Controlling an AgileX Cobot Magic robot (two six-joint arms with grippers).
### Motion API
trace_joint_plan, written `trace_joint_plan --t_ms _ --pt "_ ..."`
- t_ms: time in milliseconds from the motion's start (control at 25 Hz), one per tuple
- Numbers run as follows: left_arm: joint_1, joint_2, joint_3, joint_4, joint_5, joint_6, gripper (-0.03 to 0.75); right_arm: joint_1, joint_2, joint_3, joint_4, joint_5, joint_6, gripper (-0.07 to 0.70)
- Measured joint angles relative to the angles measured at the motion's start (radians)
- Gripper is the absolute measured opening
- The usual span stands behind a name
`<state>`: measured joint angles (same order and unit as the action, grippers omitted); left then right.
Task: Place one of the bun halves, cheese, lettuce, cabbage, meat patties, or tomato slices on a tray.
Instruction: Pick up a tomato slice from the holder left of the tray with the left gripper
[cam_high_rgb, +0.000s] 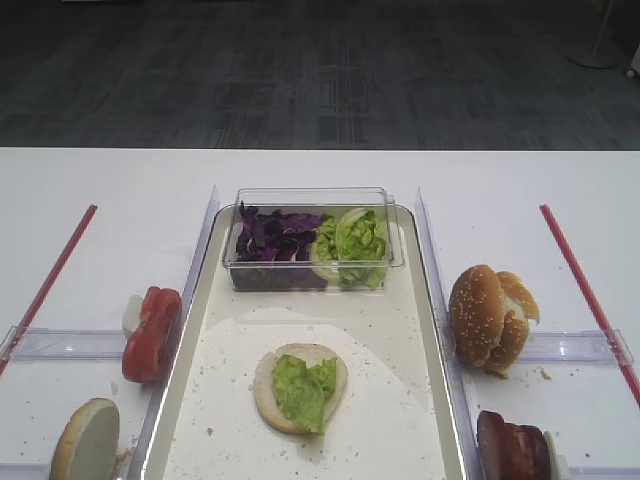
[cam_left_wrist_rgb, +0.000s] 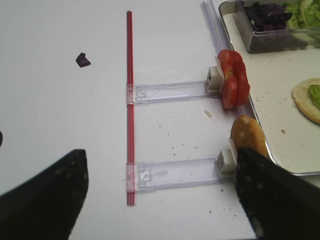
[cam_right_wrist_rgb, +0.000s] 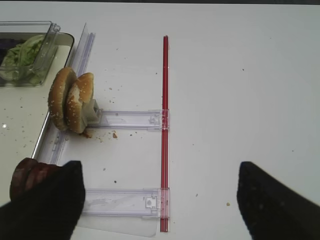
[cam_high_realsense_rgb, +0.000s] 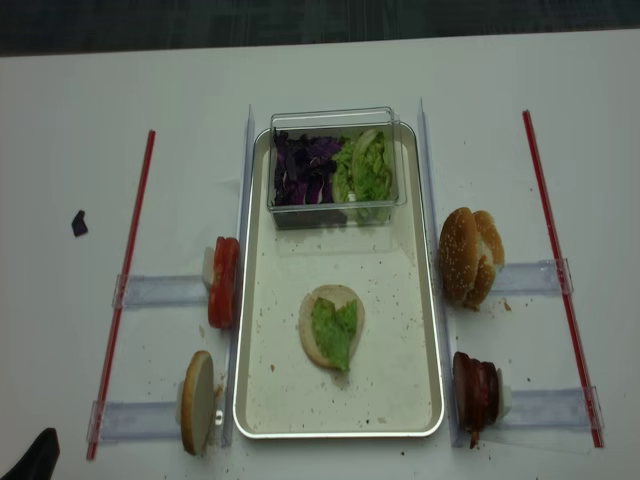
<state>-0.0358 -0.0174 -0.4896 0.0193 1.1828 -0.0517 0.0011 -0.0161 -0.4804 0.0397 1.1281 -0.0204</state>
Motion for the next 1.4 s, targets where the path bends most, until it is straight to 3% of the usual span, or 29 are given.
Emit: trace_joint_plan --t_ms 880,1160,1400 --pt "0.000 0.000 0.000 0.000 -0.002 0.002 0.554 0.000 0.000 0.000 0.000 0.000 0.000 0.633" --pt "0.000 0.041 -0.016 0.000 -0.101 0.012 0.554 0.000 0.000 0.000 0.000 0.000 0.000 0.633" --pt "0.000 0.291 -0.064 -0.005 -0.187 0.018 0.554 0.000 0.000 0.000 0.000 0.000 0.000 0.633"
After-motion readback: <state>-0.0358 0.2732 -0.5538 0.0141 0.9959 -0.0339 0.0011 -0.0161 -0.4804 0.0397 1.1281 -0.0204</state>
